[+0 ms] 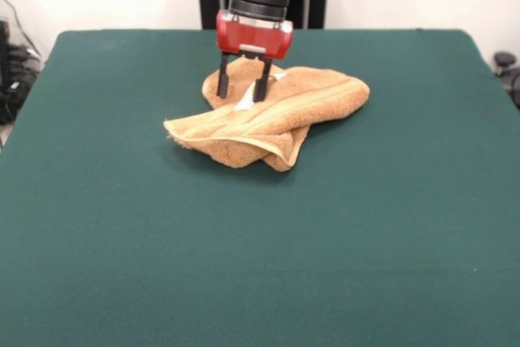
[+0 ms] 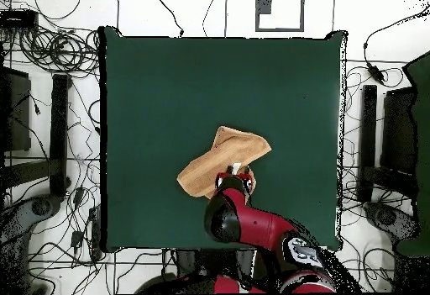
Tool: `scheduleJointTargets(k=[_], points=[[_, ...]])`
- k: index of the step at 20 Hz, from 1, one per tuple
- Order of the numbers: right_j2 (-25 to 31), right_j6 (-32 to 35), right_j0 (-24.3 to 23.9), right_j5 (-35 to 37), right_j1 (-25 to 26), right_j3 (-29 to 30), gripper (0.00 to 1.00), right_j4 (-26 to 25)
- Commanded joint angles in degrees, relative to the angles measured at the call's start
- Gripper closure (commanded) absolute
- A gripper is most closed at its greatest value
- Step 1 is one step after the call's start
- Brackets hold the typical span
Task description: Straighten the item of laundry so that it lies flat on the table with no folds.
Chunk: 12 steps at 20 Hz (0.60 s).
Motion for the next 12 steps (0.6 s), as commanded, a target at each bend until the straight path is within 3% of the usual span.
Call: scheduleJointTargets(k=[1, 12], points=[[6.62, 14.13, 2.03, 2.58, -0.8, 1.41, 0.0, 3.04], [7.39, 13.08, 0.65, 7.12, -5.41, 3.6, 0.0, 2.33]])
